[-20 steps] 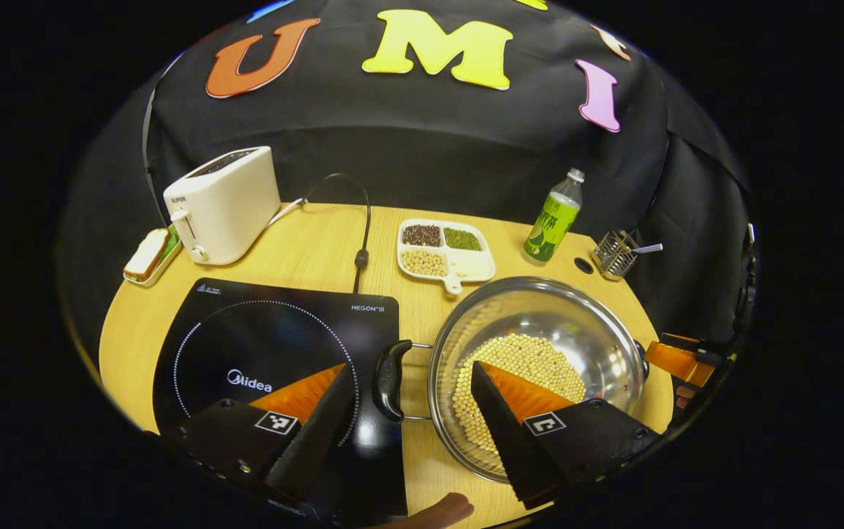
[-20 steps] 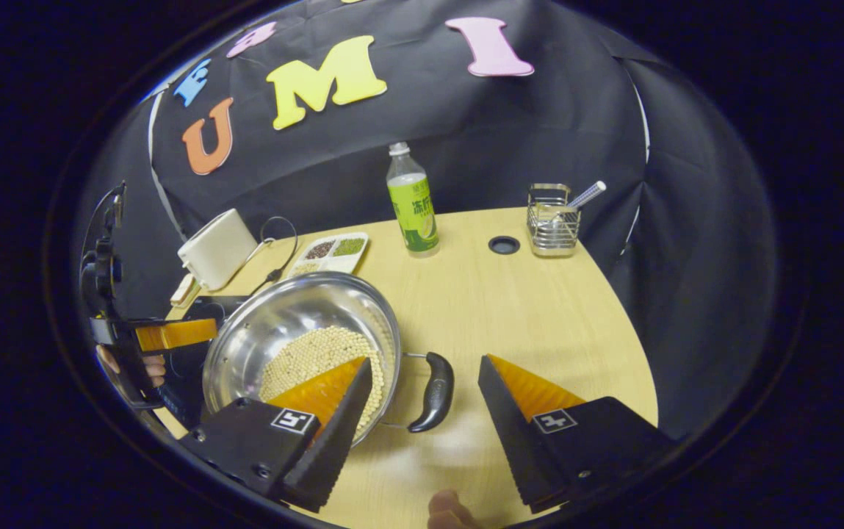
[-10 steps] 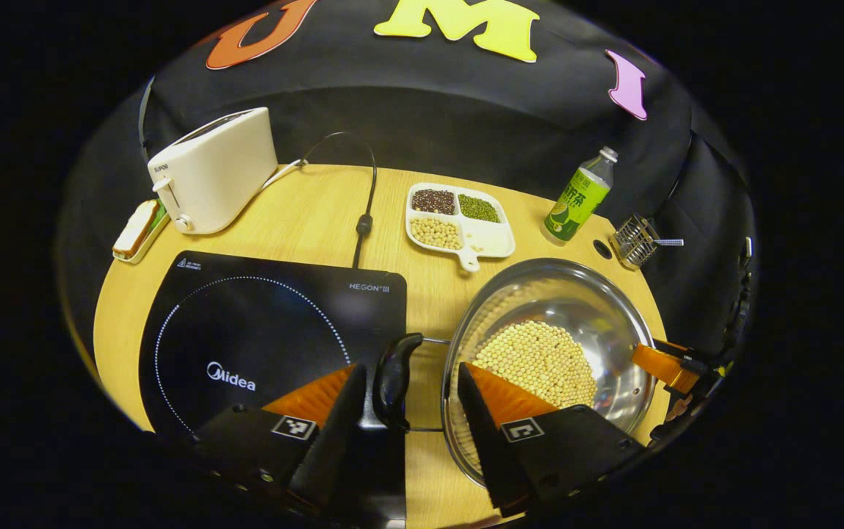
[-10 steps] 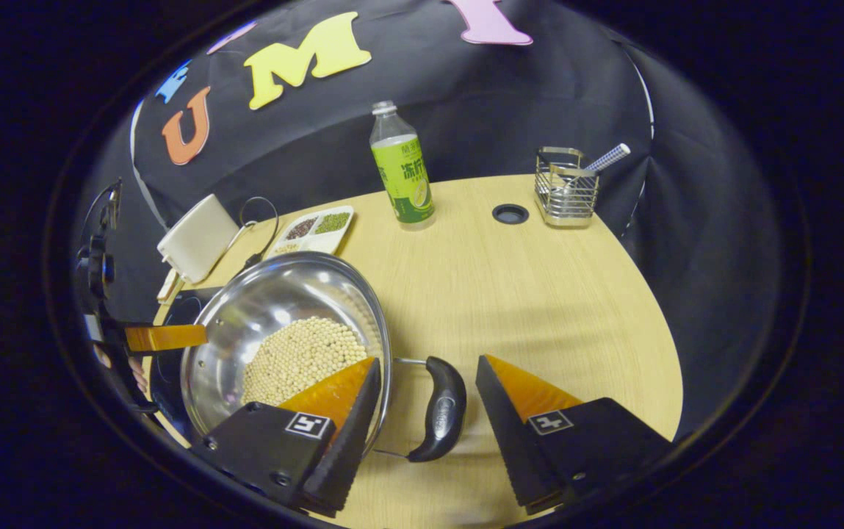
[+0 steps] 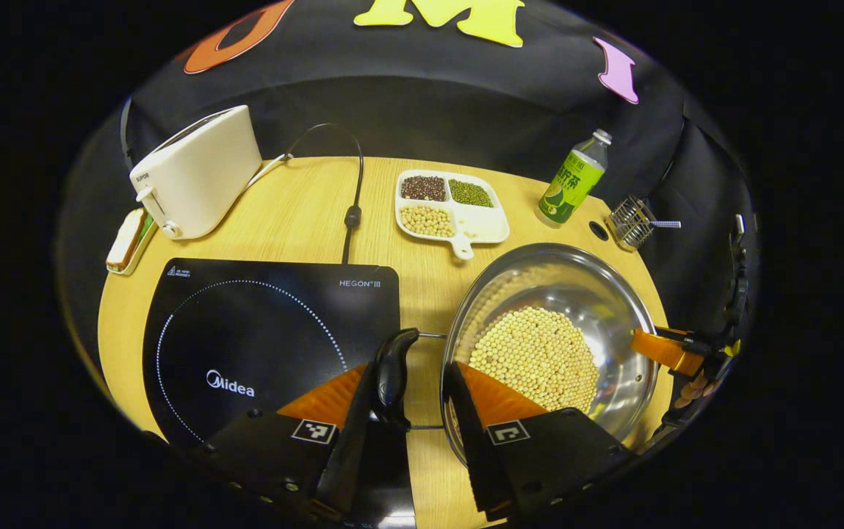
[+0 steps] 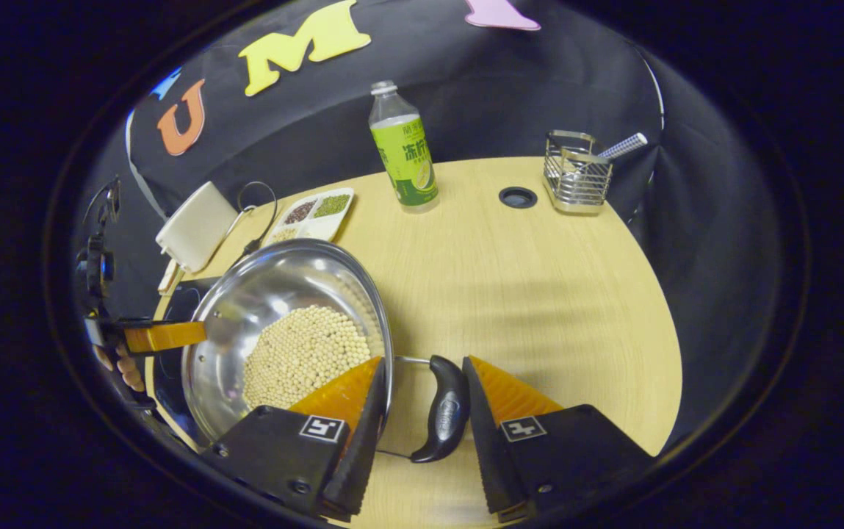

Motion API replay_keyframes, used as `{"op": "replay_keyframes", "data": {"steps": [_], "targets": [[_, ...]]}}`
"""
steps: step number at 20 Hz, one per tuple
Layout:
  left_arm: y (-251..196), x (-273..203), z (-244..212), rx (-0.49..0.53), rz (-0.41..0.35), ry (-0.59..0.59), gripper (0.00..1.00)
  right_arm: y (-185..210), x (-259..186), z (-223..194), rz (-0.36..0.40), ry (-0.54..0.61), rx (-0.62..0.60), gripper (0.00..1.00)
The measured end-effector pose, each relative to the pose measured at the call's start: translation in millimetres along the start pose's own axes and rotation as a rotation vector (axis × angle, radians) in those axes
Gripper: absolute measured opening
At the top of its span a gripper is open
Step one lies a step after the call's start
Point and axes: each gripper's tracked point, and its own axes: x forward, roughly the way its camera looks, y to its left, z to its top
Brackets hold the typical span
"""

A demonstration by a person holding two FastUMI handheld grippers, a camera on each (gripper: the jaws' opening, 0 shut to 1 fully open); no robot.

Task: First push the handle of the pot to place it horizontally, then grasp the pot with both hands and set it on the induction cooktop.

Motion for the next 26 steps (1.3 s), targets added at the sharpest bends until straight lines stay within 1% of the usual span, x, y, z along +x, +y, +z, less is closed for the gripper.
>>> {"op": "replay_keyframes", "data": {"steps": [1, 3, 5, 6, 7, 8, 9, 10, 13, 17, 22, 26], "targets": [[-1, 1, 0, -0.009, 0.001, -0.003, 0.6, -2, 0, 1, 0.013, 0.007, 0.011, 0.63], [-2, 1, -1, 0.013, -0.008, -0.009, 0.59, -4, 1, 3, 0.031, 0.011, 0.026, 0.62], [-6, 0, 0, 0.015, -0.034, -0.007, 0.6, -7, -1, 3, 0.024, 0.002, 0.021, 0.6], [-7, 0, -3, 0.006, -0.045, 0.003, 0.55, -8, -2, 2, 0.02, 0.003, 0.024, 0.57], [-8, -1, -4, -0.004, -0.053, 0.011, 0.54, -8, -3, 2, 0.017, 0.004, 0.035, 0.57], [-9, -1, -7, -0.007, -0.054, 0.02, 0.43, -9, -7, -2, 0.013, 0.012, 0.043, 0.56], [-12, -3, -10, 0.0, -0.054, 0.026, 0.43, -10, -11, -4, 0.009, 0.019, 0.047, 0.56], [-15, -6, -14, 0.0, -0.058, 0.028, 0.52, -11, -16, -6, -0.001, 0.024, 0.048, 0.56], [-24, -19, -17, 0.002, -0.075, 0.018, 0.52, -14, -37, -7, -0.035, 0.021, 0.046, 0.55], [-28, -50, -7, -0.002, -0.099, -0.023, 0.52, -4, -77, 0, -0.048, -0.021, 0.02, 0.55], [-20, -101, 12, 0.023, -0.119, -0.11, 0.52, 25, -122, 21, -0.049, -0.078, -0.016, 0.55], [3, -134, 25, 0.014, -0.132, -0.165, 0.52, 61, -147, 35, -0.048, -0.122, -0.05, 0.56]]}}
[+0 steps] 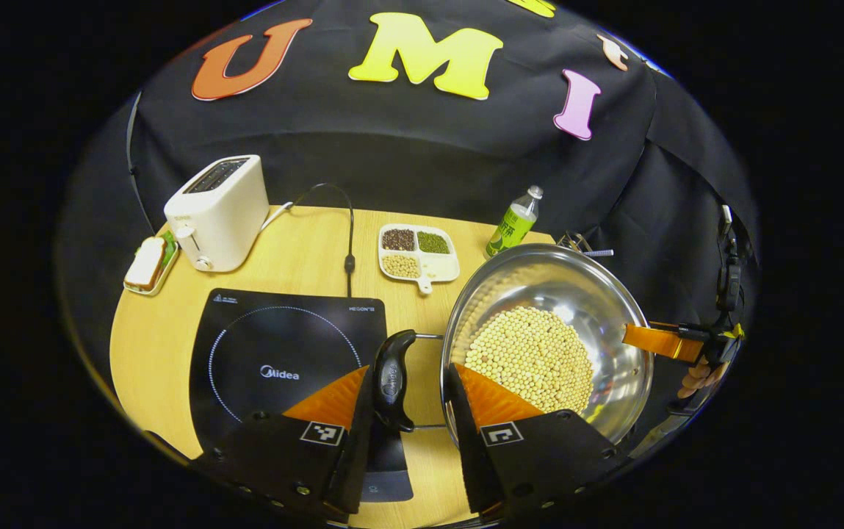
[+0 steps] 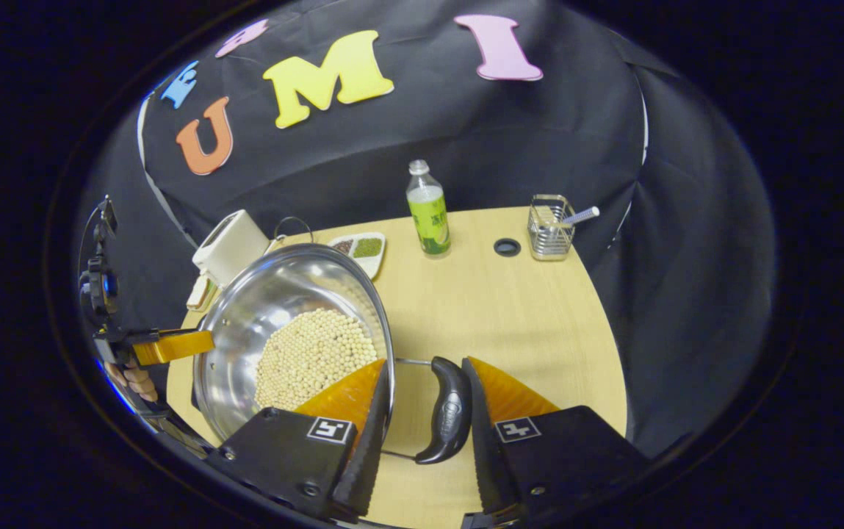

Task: First push the handle of the pot to place it horizontally, then grasp the pot with both hands and set it on the induction cooktop.

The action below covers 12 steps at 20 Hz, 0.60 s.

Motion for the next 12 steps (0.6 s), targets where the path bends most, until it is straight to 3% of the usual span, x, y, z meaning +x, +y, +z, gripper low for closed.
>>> {"op": "replay_keyframes", "data": {"steps": [11, 12], "targets": [[125, -68, 14, -0.09, 0.058, -0.076, 0.52, 136, 13, 10, 0.078, -0.008, -0.078, 0.56], [138, -73, 17, -0.094, 0.067, -0.082, 0.41, 149, 16, 10, 0.092, -0.003, -0.08, 0.56]]}}
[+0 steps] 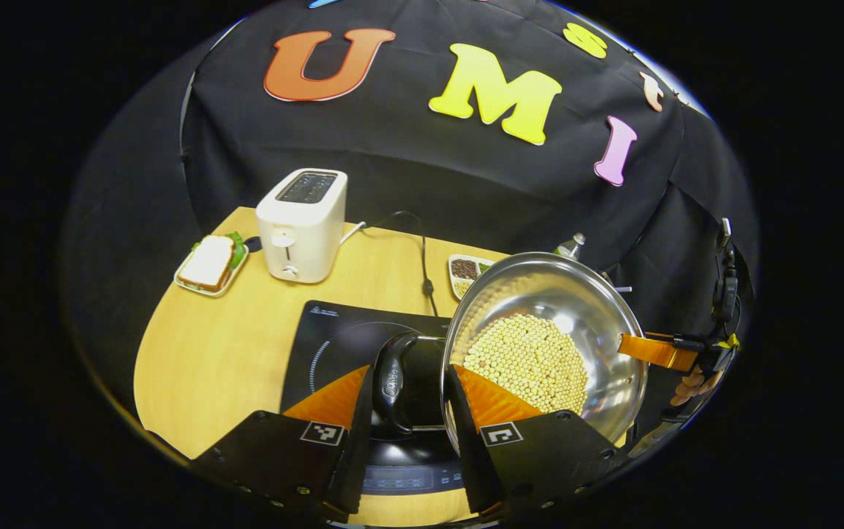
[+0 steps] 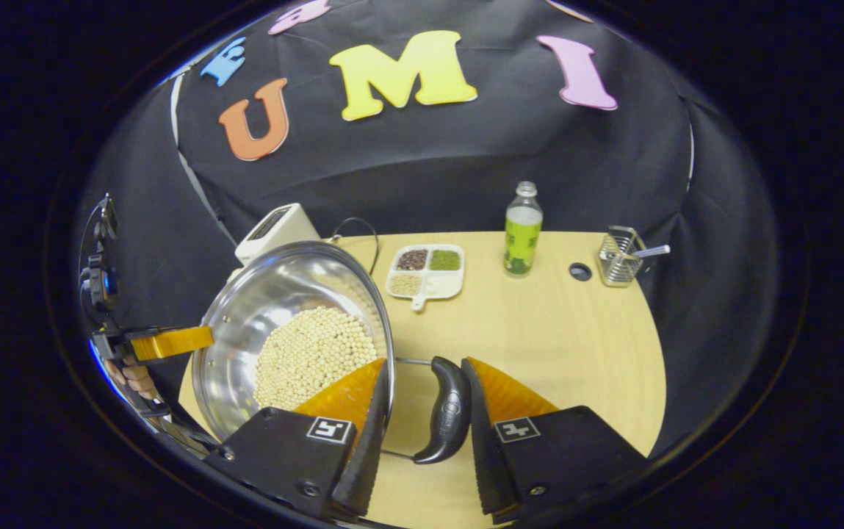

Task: First push the handle of the pot to place it horizontally, then grasp the pot with both hands and set it on the induction cooktop.

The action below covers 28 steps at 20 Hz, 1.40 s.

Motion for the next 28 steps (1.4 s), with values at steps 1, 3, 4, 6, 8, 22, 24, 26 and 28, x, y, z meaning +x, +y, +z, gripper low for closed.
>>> {"op": "replay_keyframes", "data": {"steps": [1, 3, 4, 6, 8, 22, 24, 26, 28], "targets": [[11, -4, 3, -0.005, 0.009, -0.001, 0.52, 11, 5, 1, 0.013, 0.004, -0.002, 0.55], [34, -12, 7, -0.012, 0.036, -0.009, 0.42, 32, 18, 1, 0.035, 0.018, 0.002, 0.56], [45, -14, 8, -0.007, 0.051, -0.01, 0.42, 41, 24, -2, 0.045, 0.03, 0.002, 0.55], [65, -13, 8, -0.005, 0.08, -0.009, 0.52, 57, 39, -4, 0.062, 0.052, -0.002, 0.56], [80, -7, 4, -0.02, 0.097, 0.005, 0.52, 70, 55, -5, 0.073, 0.067, -0.003, 0.55], [156, 60, -30, -0.013, 0.17, 0.064, 0.53, 104, 153, -40, 0.061, 0.056, 0.01, 0.55], [156, 61, -30, 0.001, 0.177, 0.041, 0.53, 105, 152, -42, 0.072, 0.026, 0.001, 0.55], [156, 61, -31, 0.001, 0.172, 0.03, 0.53, 105, 153, -42, 0.086, 0.013, 0.005, 0.57], [156, 61, -31, -0.008, 0.163, 0.019, 0.53, 104, 153, -41, 0.098, -0.015, 0.008, 0.56]]}}
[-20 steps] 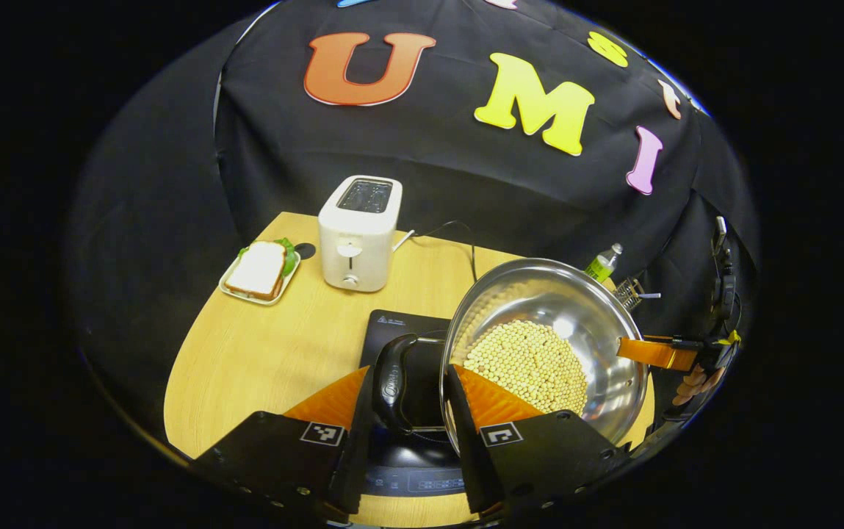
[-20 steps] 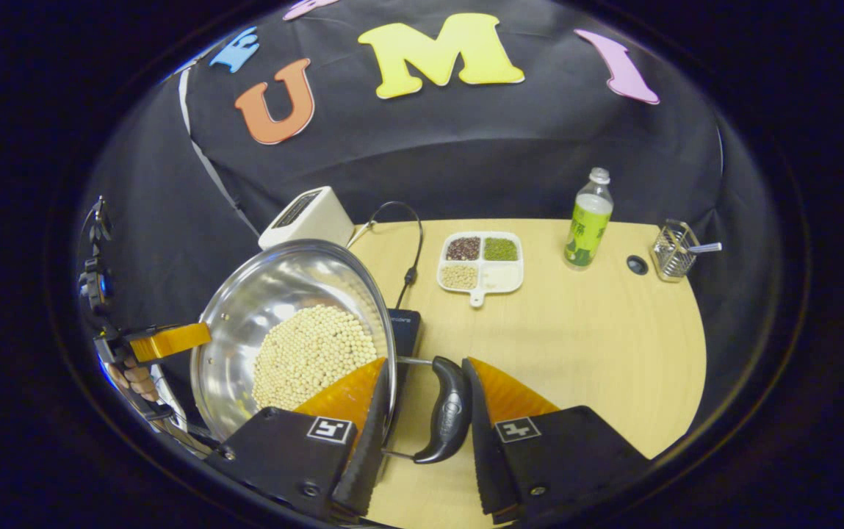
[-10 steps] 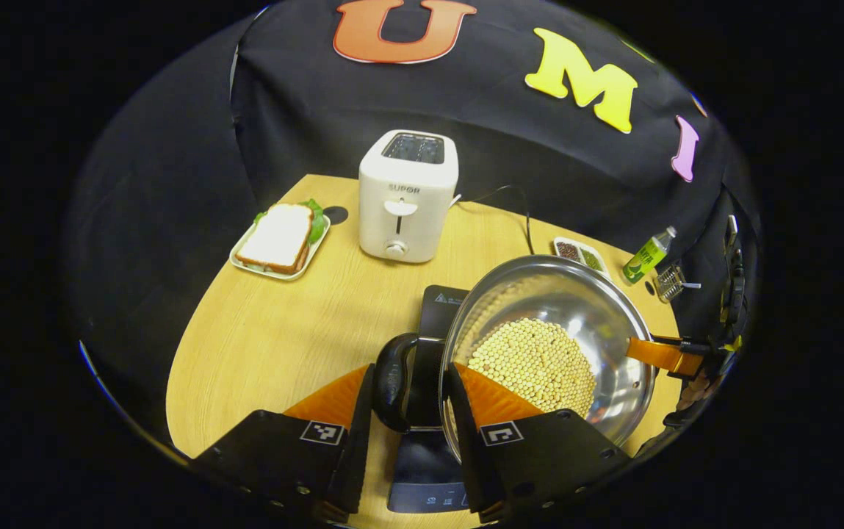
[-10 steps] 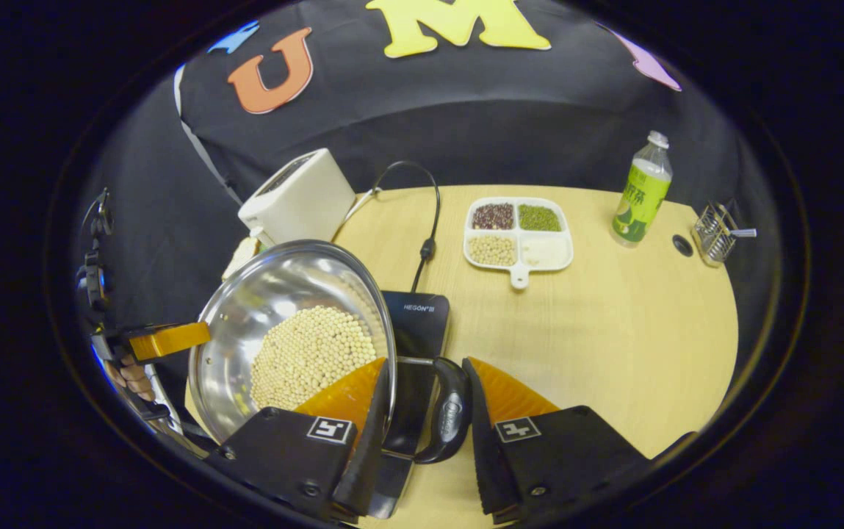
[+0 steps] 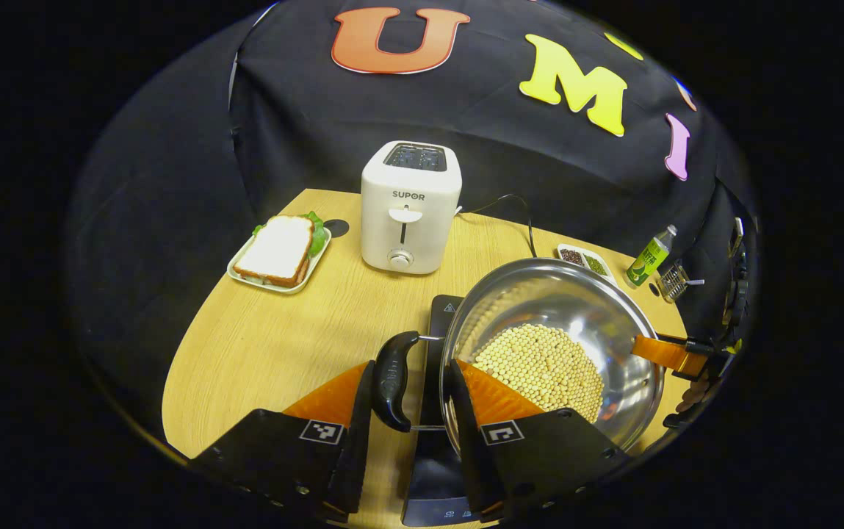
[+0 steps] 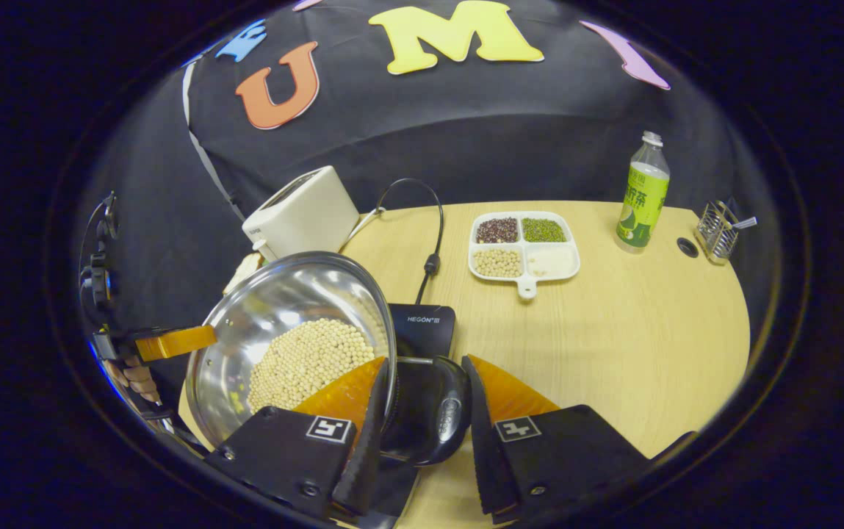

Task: First push the handle of the pot to place it horizontally, then grasp the pot with both hands and set it on the induction cooktop.

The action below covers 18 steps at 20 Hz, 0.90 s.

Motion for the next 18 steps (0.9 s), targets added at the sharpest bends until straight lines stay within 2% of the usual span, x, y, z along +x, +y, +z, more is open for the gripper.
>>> {"op": "replay_keyframes", "data": {"steps": [3, 4, 5, 10, 14, 15, 16, 18], "targets": [[1, 0, 3, 0.018, -0.001, -0.042, 0.52, 0, -2, 2, 0.015, -0.078, 0.004, 0.57], [0, -1, 3, 0.019, -0.005, -0.056, 0.43, -1, -3, 1, 0.01, -0.086, 0.016, 0.57], [0, 0, 3, 0.015, -0.008, -0.062, 0.53, -2, -4, 1, 0.008, -0.089, 0.022, 0.57], [0, 1, 3, 0.002, -0.009, -0.117, 0.57, -2, -5, 4, 0.006, -0.116, 0.051, 0.58], [5, 1, 2, -0.081, 0.001, -0.171, 0.62, -4, -8, 11, 0.015, -0.176, 0.088, 0.64], [7, -1, 2, -0.088, 0.006, -0.192, 0.65, -7, -10, 15, 0.006, -0.188, 0.084, 0.64], [10, -5, 9, -0.082, 0.01, -0.234, 0.75, -10, -11, 17, -0.003, -0.2, 0.079, 0.67], [13, -14, 19, -0.064, 0.032, -0.301, 0.83, -12, -22, 24, -0.008, -0.247, 0.078, 0.77]]}}
